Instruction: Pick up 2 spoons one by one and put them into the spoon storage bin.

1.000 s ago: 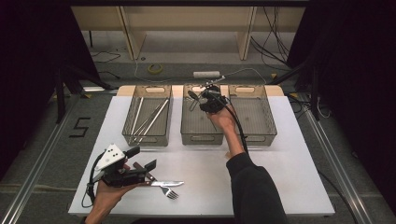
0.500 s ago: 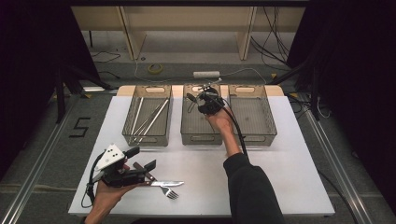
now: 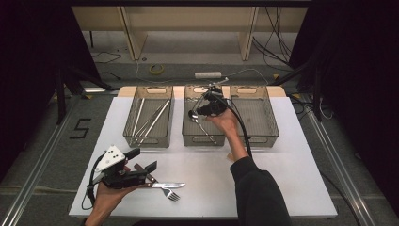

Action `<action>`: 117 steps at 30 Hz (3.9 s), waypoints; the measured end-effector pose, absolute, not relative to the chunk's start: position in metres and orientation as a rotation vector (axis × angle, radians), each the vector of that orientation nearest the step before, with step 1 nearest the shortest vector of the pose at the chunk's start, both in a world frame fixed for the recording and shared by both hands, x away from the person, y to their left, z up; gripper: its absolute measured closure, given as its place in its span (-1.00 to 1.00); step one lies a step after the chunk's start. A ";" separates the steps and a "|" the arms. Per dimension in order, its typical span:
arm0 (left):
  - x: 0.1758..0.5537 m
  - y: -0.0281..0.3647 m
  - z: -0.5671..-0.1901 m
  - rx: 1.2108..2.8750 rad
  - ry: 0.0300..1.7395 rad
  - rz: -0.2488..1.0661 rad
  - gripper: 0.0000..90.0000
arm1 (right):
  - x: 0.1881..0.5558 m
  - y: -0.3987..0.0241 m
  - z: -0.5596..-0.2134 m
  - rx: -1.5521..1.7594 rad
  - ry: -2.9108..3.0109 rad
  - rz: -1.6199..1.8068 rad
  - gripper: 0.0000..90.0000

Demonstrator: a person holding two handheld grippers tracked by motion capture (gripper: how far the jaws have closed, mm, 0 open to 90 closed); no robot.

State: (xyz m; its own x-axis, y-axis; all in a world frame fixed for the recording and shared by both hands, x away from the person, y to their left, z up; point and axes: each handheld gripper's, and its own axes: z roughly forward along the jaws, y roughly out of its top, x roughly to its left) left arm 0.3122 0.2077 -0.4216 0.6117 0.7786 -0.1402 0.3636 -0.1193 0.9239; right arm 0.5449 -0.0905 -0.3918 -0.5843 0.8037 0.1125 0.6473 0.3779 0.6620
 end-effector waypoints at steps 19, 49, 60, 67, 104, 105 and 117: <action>0.313 0.206 -0.422 1.719 0.954 0.465 -0.59 | 0.456 -0.132 -0.360 0.974 2.583 1.083 -0.17; 0.314 0.207 -0.423 1.713 0.959 0.456 -0.60 | 0.414 -0.190 -0.407 1.029 2.588 0.998 -0.33; 0.313 0.208 -0.422 1.711 0.959 0.457 -0.62 | 0.418 -0.195 -0.420 1.067 2.615 0.927 -0.33; 0.313 0.208 -0.422 1.709 0.959 0.459 -0.62 | 0.420 -0.197 -0.432 1.086 2.644 0.845 -0.23; 0.313 0.208 -0.422 1.716 0.960 0.459 -0.62 | 0.423 -0.200 -0.463 1.035 2.754 0.627 0.66; 0.313 0.208 -0.422 1.716 0.959 0.460 -0.62 | 0.423 -0.199 -0.463 1.025 2.752 0.620 0.67; 0.313 0.207 -0.422 1.718 0.960 0.460 -0.62 | 0.419 -0.198 -0.454 0.974 2.739 0.634 0.69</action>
